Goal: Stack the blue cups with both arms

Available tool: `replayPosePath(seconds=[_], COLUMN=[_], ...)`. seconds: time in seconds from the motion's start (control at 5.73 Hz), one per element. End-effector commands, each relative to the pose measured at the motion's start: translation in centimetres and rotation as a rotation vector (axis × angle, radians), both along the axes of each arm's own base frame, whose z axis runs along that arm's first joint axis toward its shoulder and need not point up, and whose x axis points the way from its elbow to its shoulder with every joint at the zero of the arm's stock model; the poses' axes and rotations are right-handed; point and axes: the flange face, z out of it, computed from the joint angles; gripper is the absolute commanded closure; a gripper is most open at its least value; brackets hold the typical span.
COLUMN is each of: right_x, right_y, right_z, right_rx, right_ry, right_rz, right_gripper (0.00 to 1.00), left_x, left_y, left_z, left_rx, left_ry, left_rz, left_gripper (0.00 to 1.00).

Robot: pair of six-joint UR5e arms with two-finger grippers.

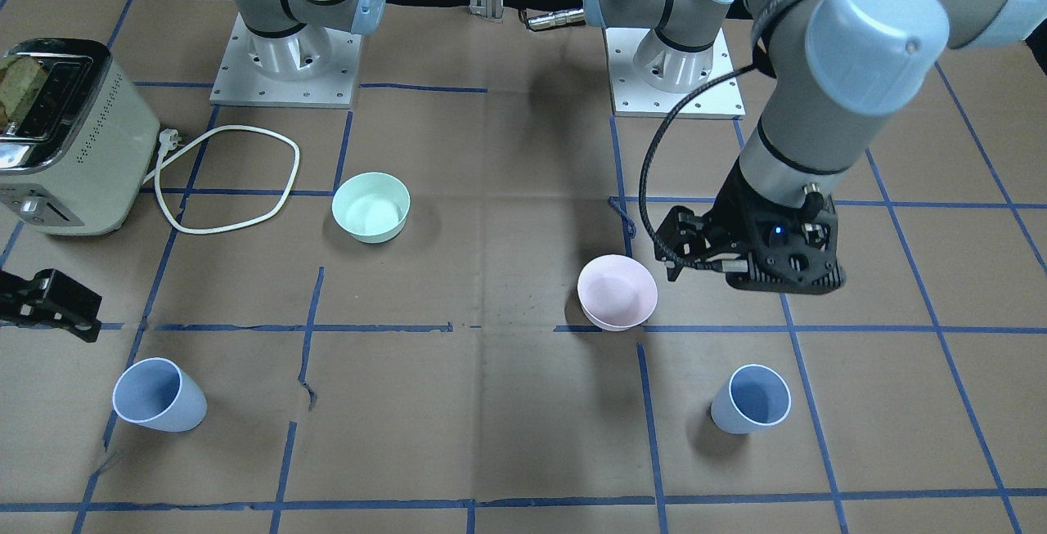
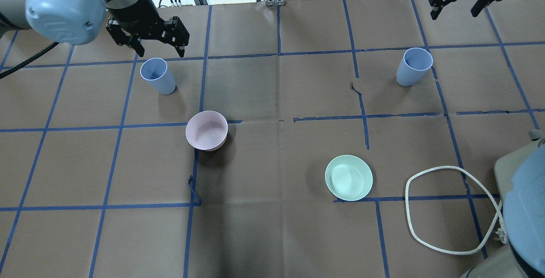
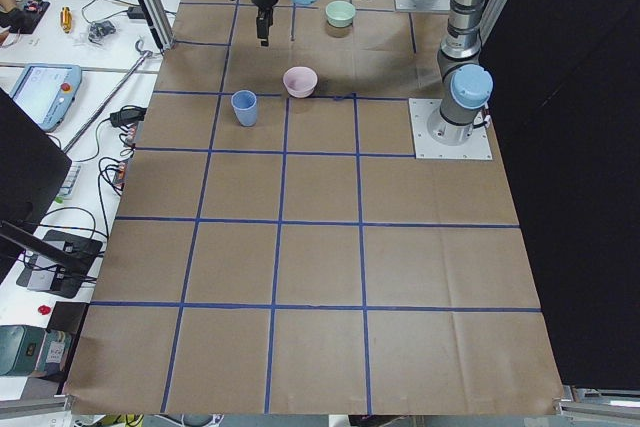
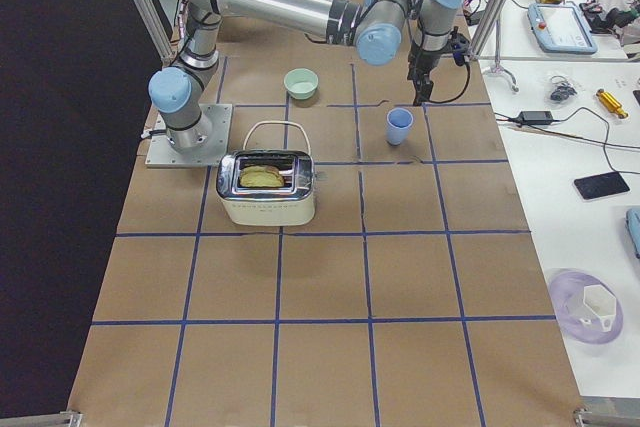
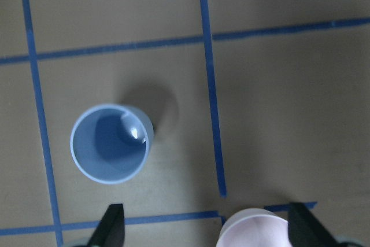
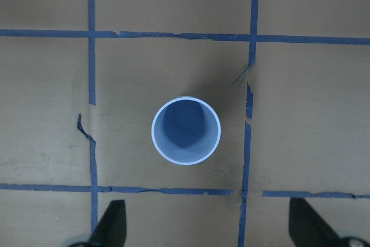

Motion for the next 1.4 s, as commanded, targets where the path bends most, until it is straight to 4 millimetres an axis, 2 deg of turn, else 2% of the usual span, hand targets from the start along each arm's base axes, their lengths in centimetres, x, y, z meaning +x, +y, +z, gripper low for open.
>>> replayPosePath(seconds=[0.0, 0.17, 0.35, 0.52, 0.7, 0.87, 1.05, 1.22], right_x=[-1.0, -0.8, -0.7, -0.5, -0.5, -0.8, -0.7, -0.6], right_y=[-1.2, -0.1, 1.1, 1.6, 2.0, 2.0, 2.0, 1.9], right_z=[-6.7, -11.1, -14.1, -15.4, -15.8, -15.4, -15.4, -14.9], right_rx=[0.060, 0.062, 0.025, 0.005, 0.017, 0.024, 0.023, 0.013], right_ry=[-0.026, -0.015, 0.000, 0.009, 0.012, 0.040, 0.034, 0.034], right_rz=[0.002, 0.004, 0.008, 0.010, 0.010, 0.009, 0.005, 0.005], right_gripper=[0.00, 0.00, 0.00, 0.00, 0.23, 0.78, 0.92, 0.94], left_x=[3.2, 5.0, 4.7, 4.4, 4.4, 4.6, 4.6, 4.7], left_y=[-3.0, -2.9, -2.0, -1.6, -1.3, -1.4, -1.6, -1.7], left_z=[-6.3, -9.2, -11.1, -12.0, -12.9, -13.7, -13.8, -13.6], left_rx=[-0.026, -0.032, -0.008, 0.011, 0.038, 0.051, 0.051, 0.042], left_ry=[-0.007, 0.006, 0.010, 0.010, 0.010, 0.008, 0.005, 0.004], left_rz=[0.006, 0.019, 0.026, 0.025, 0.025, 0.028, 0.028, 0.028], left_gripper=[0.01, 0.01, 0.01, 0.01, 0.01, 0.11, 0.59, 0.83])
